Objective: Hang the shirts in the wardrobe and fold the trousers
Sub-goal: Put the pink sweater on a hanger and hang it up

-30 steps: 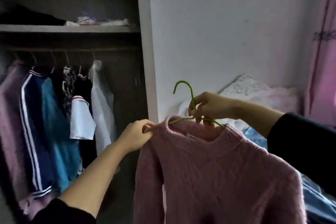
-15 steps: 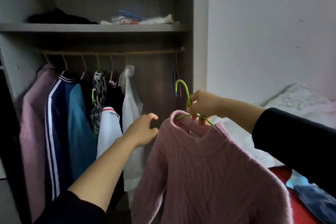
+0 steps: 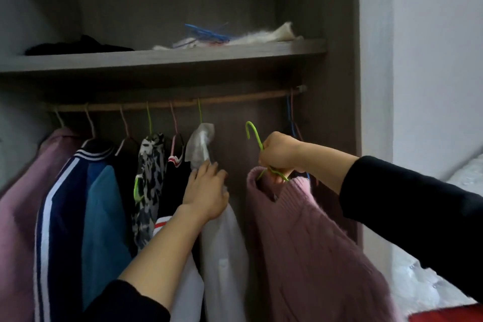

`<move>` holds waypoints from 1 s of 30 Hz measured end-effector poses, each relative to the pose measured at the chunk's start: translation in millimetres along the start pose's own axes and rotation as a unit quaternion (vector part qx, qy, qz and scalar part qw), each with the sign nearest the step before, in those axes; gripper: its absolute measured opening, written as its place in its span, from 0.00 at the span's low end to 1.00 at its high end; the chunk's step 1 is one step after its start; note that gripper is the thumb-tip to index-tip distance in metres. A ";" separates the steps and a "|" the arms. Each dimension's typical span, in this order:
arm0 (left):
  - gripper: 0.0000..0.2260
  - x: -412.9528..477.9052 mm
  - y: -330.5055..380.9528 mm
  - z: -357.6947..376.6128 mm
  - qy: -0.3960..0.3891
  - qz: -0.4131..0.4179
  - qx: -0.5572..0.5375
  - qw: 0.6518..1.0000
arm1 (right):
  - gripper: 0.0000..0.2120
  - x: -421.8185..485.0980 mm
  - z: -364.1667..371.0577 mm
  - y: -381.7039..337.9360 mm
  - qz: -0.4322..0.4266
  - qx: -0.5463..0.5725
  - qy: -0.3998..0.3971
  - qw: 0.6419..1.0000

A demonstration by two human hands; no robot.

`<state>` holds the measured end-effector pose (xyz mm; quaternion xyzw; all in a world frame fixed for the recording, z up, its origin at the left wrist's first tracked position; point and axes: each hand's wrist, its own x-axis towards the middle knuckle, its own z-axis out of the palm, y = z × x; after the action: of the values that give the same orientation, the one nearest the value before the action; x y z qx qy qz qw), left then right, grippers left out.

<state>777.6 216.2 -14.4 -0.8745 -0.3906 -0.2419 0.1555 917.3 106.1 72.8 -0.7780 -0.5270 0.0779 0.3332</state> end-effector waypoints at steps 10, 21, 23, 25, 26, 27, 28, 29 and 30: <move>0.30 118.1 -54.2 -11.7 0.043 0.051 0.006 0.998 | 0.09 117.5 6.9 -26.3 0.014 0.024 0.095 0.995; 0.37 218.3 -96.3 -22.8 0.109 0.052 -0.003 0.993 | 0.14 216.2 22.9 -58.7 -0.001 0.067 0.174 0.982; 0.34 226.9 -101.6 -19.8 0.106 0.047 -0.011 0.993 | 0.11 229.9 31.7 -59.8 -0.018 0.081 0.191 0.978; 0.32 229.8 -104.8 -17.2 0.131 0.055 -0.024 0.990 | 0.09 236.3 42.1 -58.3 -0.025 0.083 0.204 0.975; 0.31 230.2 -105.9 -16.2 0.142 0.058 -0.034 0.988 | 0.09 237.0 47.5 -56.7 -0.025 0.082 0.202 0.976; 0.30 230.8 -106.3 -15.0 0.150 0.058 -0.043 0.986 | 0.09 236.0 53.0 -54.7 -0.024 0.087 0.192 0.977; 0.30 231.5 -106.2 -13.7 0.155 0.056 -0.049 0.985 | 0.09 234.1 57.4 -52.4 -0.023 0.093 0.179 0.979; 0.29 232.4 -105.1 -12.6 0.158 0.052 -0.053 0.985 | 0.09 231.8 60.8 -50.7 -0.025 0.097 0.170 0.980; 0.28 232.9 -103.6 -12.1 0.160 0.048 -0.056 0.984 | 0.10 229.8 62.2 -48.7 -0.030 0.098 0.164 0.981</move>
<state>830.0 419.2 131.1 -0.8497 -0.3041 -0.3923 0.1779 949.9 344.5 107.3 -0.7277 -0.4781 -0.0097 0.4918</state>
